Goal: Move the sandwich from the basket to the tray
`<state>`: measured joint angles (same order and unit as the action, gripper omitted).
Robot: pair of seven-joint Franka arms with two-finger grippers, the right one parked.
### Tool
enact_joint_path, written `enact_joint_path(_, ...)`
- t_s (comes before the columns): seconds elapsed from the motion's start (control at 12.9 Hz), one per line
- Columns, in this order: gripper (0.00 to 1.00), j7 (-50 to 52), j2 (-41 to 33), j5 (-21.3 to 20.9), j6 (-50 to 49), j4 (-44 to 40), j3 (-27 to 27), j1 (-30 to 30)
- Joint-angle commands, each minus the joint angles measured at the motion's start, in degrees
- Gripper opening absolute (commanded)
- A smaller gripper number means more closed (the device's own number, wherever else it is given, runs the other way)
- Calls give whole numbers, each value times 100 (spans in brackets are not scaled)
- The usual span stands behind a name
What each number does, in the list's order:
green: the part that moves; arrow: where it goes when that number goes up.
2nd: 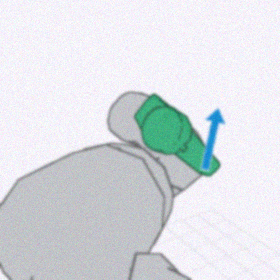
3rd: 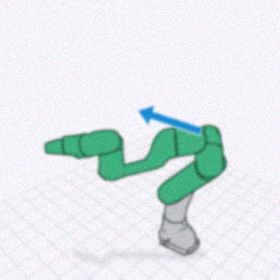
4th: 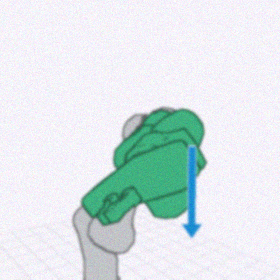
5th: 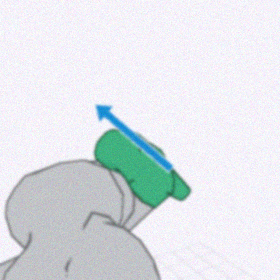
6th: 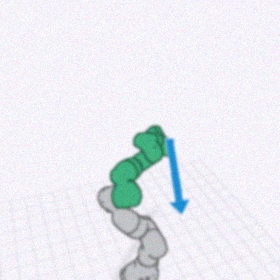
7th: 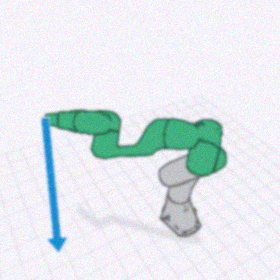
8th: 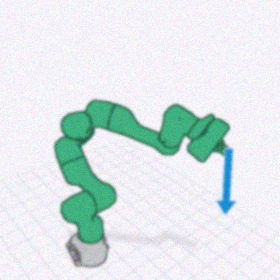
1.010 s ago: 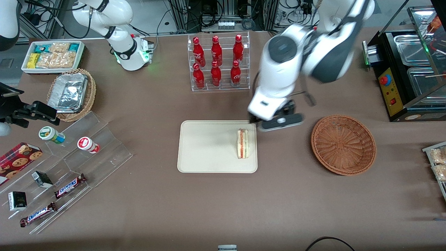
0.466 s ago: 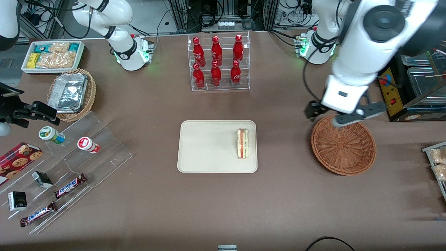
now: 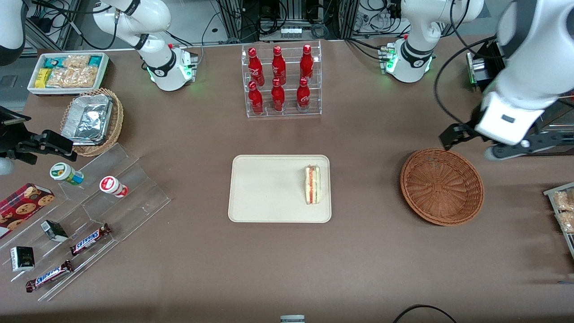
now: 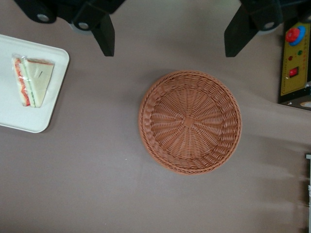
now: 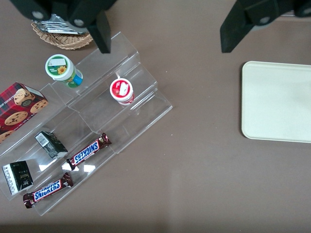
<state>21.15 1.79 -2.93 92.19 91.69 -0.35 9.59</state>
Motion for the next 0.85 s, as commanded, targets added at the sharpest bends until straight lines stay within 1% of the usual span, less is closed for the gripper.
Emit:
enact_joint_path(0.0, 100, -566, -354, 239, -157, 270, -115, -430)
enact_joint_path(0.23, 100, -1085, -635, 311, -316, 463, -106, -826)
enact_joint_path(0.31, 100, -1156, -749, 311, -316, 542, -63, -835)
enact_joint_path(0.54, 100, -1157, -724, 328, -430, 499, -62, -924)
enact_joint_path(0.78, 100, -1201, -636, 337, -553, 244, -62, -880)
